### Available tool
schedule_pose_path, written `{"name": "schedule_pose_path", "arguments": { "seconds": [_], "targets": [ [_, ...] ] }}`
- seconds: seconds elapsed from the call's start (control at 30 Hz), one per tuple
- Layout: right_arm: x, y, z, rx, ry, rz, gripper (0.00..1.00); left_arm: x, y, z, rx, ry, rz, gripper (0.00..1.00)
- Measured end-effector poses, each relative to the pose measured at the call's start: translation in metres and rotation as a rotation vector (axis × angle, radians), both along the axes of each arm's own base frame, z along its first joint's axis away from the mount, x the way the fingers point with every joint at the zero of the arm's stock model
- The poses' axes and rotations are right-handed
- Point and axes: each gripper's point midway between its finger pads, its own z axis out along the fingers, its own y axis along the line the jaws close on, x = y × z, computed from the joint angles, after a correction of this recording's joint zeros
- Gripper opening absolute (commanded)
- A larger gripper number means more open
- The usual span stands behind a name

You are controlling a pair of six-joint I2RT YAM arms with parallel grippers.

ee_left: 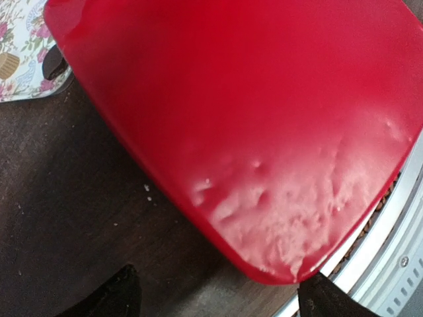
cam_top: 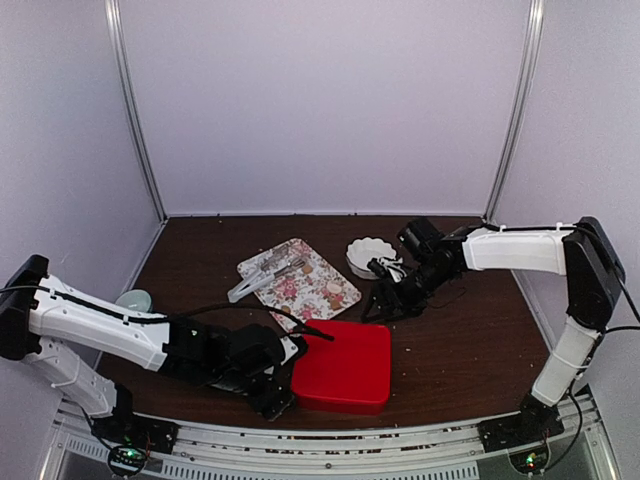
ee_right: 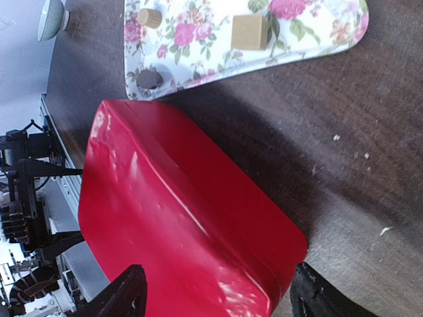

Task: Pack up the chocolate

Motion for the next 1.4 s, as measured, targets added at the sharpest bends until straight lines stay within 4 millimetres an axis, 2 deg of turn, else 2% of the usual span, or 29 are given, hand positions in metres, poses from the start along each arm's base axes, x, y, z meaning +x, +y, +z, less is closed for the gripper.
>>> {"name": "schedule_pose_path", "arguments": {
  "seconds": [0.17,0.3,0.43,0.6,0.7,0.8,0.87,1.0,1.17,1.3,1.4],
  "targets": [
    [-0.02,-0.003,-0.015,-0.005,0.042,0.028,0.67,0.004,-0.011,-0.009,-0.005,0.021,0.03,0.85],
    [-0.037,-0.014,-0.026,-0.015,0.073,0.026,0.66,0.011,-0.008,-0.013,-0.007,0.052,0.065,0.84],
    [-0.053,-0.023,-0.029,-0.018,0.094,0.015,0.65,0.041,0.005,-0.013,-0.008,0.056,0.153,0.84],
    [-0.077,-0.017,-0.029,0.014,0.115,0.025,0.65,0.083,0.022,-0.006,0.007,0.027,0.24,0.84],
    [-0.094,-0.007,-0.026,0.046,0.128,0.051,0.65,0.101,0.015,0.001,0.002,0.005,0.243,0.84],
    [-0.102,0.001,-0.021,0.077,0.134,0.059,0.66,0.113,0.007,0.002,0.005,-0.007,0.238,0.84],
    [-0.1,-0.002,-0.014,0.092,0.122,0.043,0.67,0.115,0.007,0.001,0.009,-0.008,0.237,0.84],
    [-0.081,-0.02,0.006,0.105,0.076,-0.021,0.68,0.115,0.008,0.0,0.01,-0.007,0.238,0.84],
    [-0.042,-0.039,0.029,0.088,-0.003,-0.093,0.69,0.111,0.013,-0.004,0.02,0.001,0.236,0.84],
    [-0.017,-0.044,0.033,0.049,-0.04,-0.131,0.71,0.111,0.013,-0.003,0.017,0.001,0.235,0.84],
    [-0.003,-0.041,0.024,0.013,-0.034,-0.141,0.67,0.111,0.012,0.001,0.006,-0.002,0.234,0.83]
  ]
}}
